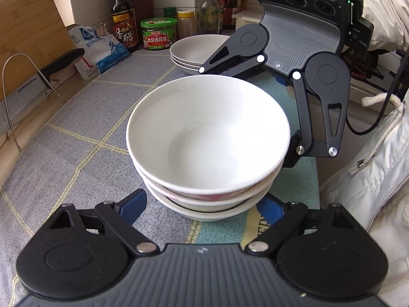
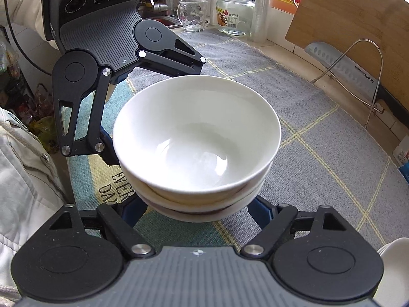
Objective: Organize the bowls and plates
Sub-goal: 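Carry the bowl stack over the stacked fruit-print plates with the right gripper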
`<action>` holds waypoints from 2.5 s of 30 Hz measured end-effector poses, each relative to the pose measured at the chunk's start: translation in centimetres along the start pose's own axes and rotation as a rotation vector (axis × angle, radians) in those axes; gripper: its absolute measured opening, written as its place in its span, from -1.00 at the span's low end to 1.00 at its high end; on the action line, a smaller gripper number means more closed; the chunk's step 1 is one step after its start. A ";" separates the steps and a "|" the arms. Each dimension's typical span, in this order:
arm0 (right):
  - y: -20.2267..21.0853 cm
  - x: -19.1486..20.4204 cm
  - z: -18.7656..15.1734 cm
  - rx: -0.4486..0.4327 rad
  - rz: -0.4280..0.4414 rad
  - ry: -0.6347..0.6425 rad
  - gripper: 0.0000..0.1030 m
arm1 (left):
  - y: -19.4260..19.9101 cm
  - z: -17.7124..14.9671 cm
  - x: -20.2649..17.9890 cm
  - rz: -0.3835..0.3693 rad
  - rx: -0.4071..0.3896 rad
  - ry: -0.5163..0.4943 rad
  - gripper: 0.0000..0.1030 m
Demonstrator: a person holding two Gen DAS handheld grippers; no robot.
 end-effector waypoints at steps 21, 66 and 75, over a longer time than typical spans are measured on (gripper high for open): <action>-0.2 -0.1 0.1 0.005 0.061 0.022 0.71 | 0.0 0.0 -0.2 -0.103 0.024 -0.069 0.67; 14.4 -11.2 -12.1 0.060 -0.051 0.038 0.71 | -10.7 18.6 -5.9 -0.086 -0.075 -0.157 0.67; 14.6 -13.8 -15.6 0.085 -0.072 0.001 0.71 | -14.2 20.2 -5.6 -0.104 -0.052 -0.170 0.67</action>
Point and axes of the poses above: each gripper's, at about its wrist camera, not at the fingertips, and y roughly against the way its jaws point, x to its left, z to its top, the point moved 9 cm from there along -y, roughly the way its jaws point, and after that the axes turned 12 degrees about y, right-handed, at the moved point
